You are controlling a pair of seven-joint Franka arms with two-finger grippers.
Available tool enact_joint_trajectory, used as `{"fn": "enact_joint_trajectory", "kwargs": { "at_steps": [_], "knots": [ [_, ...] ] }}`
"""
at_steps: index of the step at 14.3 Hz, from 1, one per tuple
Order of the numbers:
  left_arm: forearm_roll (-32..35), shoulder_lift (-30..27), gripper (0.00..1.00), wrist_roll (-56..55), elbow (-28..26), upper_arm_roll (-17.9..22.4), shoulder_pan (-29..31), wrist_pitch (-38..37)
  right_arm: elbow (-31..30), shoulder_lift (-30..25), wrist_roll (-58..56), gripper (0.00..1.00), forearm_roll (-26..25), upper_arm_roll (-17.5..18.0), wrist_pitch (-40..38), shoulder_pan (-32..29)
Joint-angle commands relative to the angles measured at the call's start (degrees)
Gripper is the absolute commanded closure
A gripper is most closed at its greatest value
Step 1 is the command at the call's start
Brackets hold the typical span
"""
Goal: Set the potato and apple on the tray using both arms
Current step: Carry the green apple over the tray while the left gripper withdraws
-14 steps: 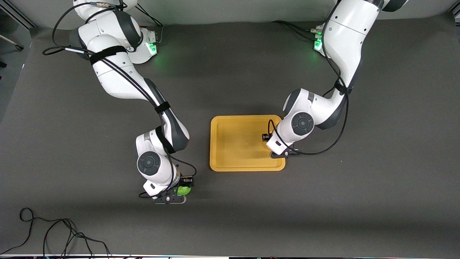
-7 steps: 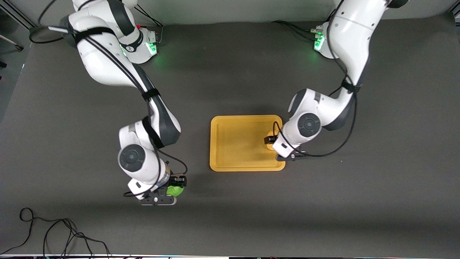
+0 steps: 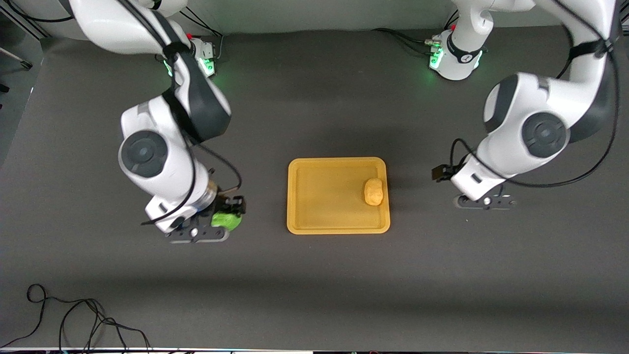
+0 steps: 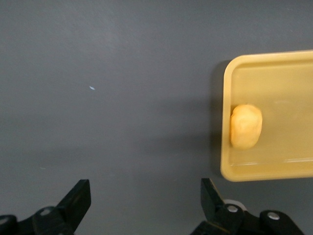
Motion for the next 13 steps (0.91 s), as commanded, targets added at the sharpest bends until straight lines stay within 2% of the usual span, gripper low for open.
{"fn": "enact_joint_trajectory", "kwargs": {
  "at_steps": [1, 4, 6, 8, 11, 13],
  "knots": [
    [0.6, -12.1, 0.00, 14.2, -9.9, 0.0, 8.2, 2.0, -2.1, -0.7, 9.2, 0.58, -0.5, -0.5, 0.9, 7.9],
    [0.6, -17.9, 0.00, 17.1, -13.5, 0.1, 12.3, 3.9, 1.8, 2.5, 20.2, 0.58, -0.7, -0.4, 0.9, 14.3],
    [0.6, -19.6, 0.00, 17.1, -13.2, 0.1, 13.8, 3.4, 6.1, 6.0, 24.8, 0.58, -0.8, -0.4, 1.1, 18.8],
    [0.7, -21.1, 0.00, 16.5, -13.5, 0.1, 13.9, 3.0, 9.2, 10.3, 27.5, 0.58, -0.8, -0.4, 2.1, 20.7],
    [2.5, -21.3, 0.00, 14.1, -14.0, 0.0, 13.8, 2.4, 7.2, 15.7, 27.7, 0.58, -1.1, -0.5, 10.0, 20.8],
    [4.2, -21.4, 0.00, 14.1, -14.0, -0.2, 13.8, 2.6, 5.2, 18.4, 28.0, 0.58, -3.2, -0.5, 16.2, 20.8]
  ]
}}
